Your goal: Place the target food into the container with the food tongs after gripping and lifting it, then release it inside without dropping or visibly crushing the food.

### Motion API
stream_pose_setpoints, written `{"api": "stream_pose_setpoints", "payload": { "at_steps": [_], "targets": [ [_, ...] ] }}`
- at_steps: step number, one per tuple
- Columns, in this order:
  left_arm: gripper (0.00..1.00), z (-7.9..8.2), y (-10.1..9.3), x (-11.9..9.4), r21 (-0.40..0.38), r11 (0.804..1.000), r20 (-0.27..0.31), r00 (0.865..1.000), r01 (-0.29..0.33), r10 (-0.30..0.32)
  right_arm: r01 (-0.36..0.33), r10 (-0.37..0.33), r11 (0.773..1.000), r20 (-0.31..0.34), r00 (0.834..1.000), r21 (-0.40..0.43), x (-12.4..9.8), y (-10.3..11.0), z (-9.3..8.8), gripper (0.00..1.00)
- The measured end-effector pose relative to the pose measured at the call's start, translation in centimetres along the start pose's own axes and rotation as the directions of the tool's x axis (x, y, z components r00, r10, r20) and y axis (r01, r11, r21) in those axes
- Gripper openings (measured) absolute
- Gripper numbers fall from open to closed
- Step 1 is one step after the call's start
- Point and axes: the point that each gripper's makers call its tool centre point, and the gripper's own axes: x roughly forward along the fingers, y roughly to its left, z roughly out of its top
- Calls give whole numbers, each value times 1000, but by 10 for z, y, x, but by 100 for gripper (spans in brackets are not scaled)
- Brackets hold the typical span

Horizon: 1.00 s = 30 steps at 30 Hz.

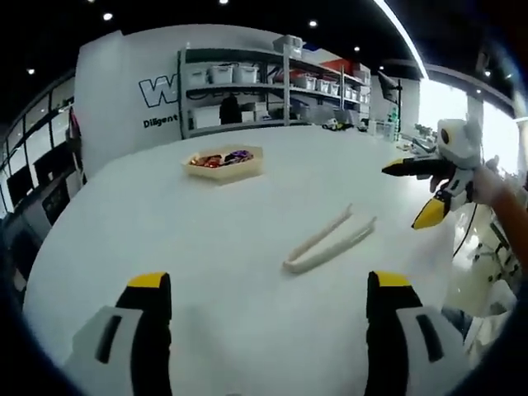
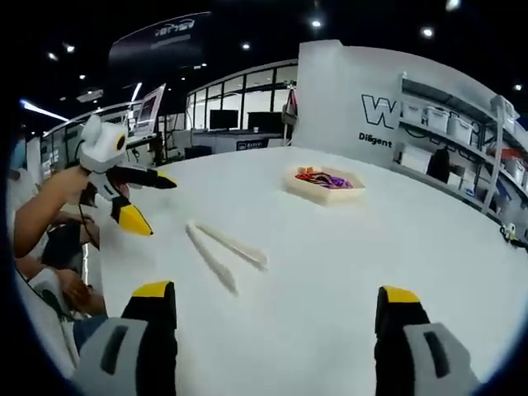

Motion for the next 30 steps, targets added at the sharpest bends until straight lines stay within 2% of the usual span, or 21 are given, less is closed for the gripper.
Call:
{"api": "stream_pose_setpoints", "payload": {
  "at_steps": [2,7,10,12,16,19,30],
  "targets": [
    [96,-2,1,1,19,1000,-14,1000,-6,6,-1,1,1000,6,1000,10,0,-1,2,100],
    [97,1,0,1,5,1000,-3,1000,5,-5,0,0,1000,0,1000,9,-1,-1,1,100],
    [96,-3,1,1,40,999,-41,999,-14,15,2,-2,1000,2,1000,17,-1,-2,0,100],
    [96,-1,1,2,55,998,-26,1000,-16,17,2,-2,1000,-6,1000,14,-1,-3,-2,100],
    [96,-1,2,2,33,999,-29,1000,-12,13,4,-4,1000,-9,1000,14,-1,-3,-3,100],
    [95,-2,3,2,48,999,-36,999,-15,17,-7,8,999,0,1000,31,-3,-1,-2,100],
    [95,1,1,1,27,1000,-20,1000,-11,11,-6,6,1000,-4,1000,15,-3,1,-1,100]
  ]
}}
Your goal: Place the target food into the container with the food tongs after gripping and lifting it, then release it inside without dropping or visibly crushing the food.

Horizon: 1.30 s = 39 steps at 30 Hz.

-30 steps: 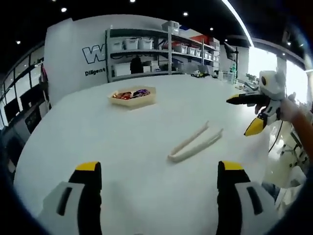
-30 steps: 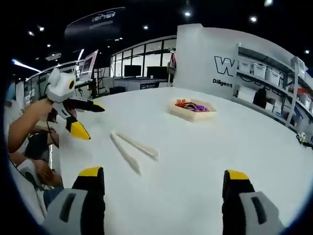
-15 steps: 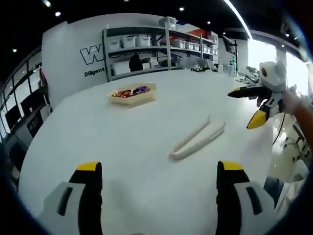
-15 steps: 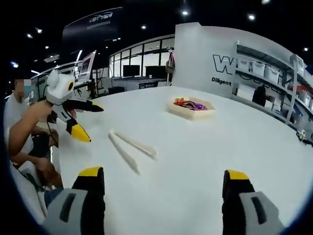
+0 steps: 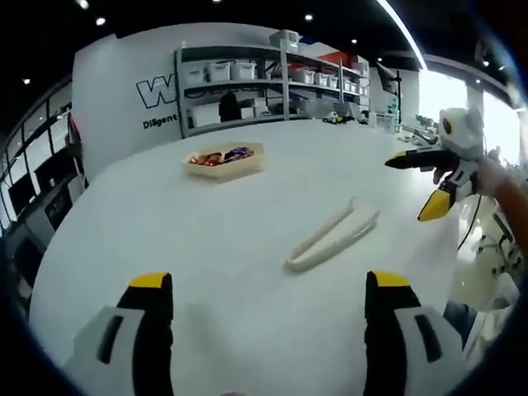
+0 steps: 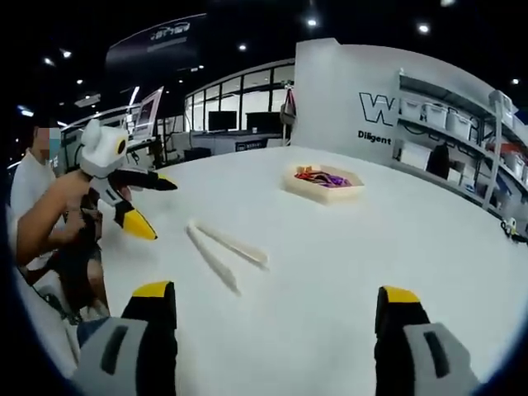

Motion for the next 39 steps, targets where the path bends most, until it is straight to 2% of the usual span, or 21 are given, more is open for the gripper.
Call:
{"api": "stream_pose_setpoints", "payload": {
  "at_steps": [5,8,29,39],
  "targets": [
    [96,1,-1,-1,-21,1000,12,1000,4,-4,4,-4,1000,-3,1000,-8,-1,-1,-1,100],
    [95,-1,-2,-2,-7,1000,-1,1000,3,-3,4,-4,1000,-3,1000,-8,-1,0,-1,100],
    [94,6,-3,-8,-1,1000,19,1000,12,-12,-1,1,1000,1,1000,-24,-5,7,5,100],
    [93,4,-5,-7,15,1000,6,1000,18,-18,-1,0,999,-3,1000,-34,-5,8,7,100]
  ]
}}
